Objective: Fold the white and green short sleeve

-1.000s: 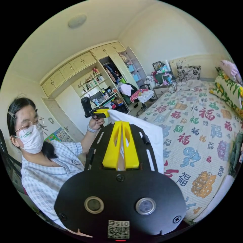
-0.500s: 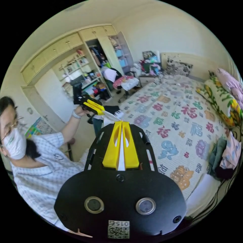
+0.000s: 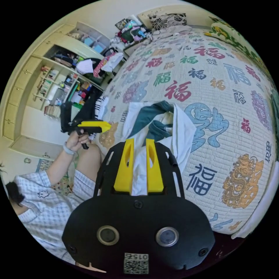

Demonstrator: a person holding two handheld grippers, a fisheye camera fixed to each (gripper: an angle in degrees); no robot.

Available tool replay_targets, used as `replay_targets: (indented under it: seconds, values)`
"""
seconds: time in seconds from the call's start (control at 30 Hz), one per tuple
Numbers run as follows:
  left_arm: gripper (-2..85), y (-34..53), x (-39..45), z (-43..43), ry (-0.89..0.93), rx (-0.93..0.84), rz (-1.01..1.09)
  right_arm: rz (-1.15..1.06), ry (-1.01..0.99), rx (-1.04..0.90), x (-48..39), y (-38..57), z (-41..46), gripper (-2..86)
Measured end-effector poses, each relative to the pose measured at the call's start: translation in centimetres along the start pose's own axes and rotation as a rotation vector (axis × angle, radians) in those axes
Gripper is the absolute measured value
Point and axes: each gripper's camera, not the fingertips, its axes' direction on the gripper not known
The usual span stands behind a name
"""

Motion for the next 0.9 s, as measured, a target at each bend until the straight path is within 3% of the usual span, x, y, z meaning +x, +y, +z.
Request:
replay_targets:
  seconds: [0.13, 0.27, 0.4, 0.5, 0.67, 0.8, 0.9]
  values:
    - [6.0, -3.2, -1.3, 1.8, 0.081, 0.027, -0.045, -0.040, 0.108, -0.020, 2.1, -2.2, 3.5, 7.8]
    - [7.8, -6.3, -1.1, 4.6, 0.006, 0.035, -0.046, 0.015, 0.048, -0.015, 6.6, -3.3, 4.9, 7.0]
    - [0.4, -8.5, -1.9, 6.2, -0.013, -0.026, -0.059, 0.071, 0.025, -0.008, 11.3, -2.0, 4.3, 6.1]
    - [-0.5, -6.2, -1.8, 1.1, 0.091, 0.105, -0.042, 0.075, -0.034, 0.028, 13.3, -1.1, 3.1, 4.3]
    - [0.4, 0.0, -1.6, -7.9, 0.037, 0.324, -0.061, -0.033, -0.046, 0.080, 12.6, -2.5, 3.9, 1.5]
    - [7.6, -4.0, -2.4, -7.2, 0.021, 0.238, -0.022, -0.009, -0.072, 0.011, 13.3, -4.5, 7.9, 1.0]
    - [8.1, -7.9, -1.9, -3.8, 0.007, 0.115, 0.007, -0.021, -0.063, -0.048, 13.1, -4.8, 10.2, 0.9]
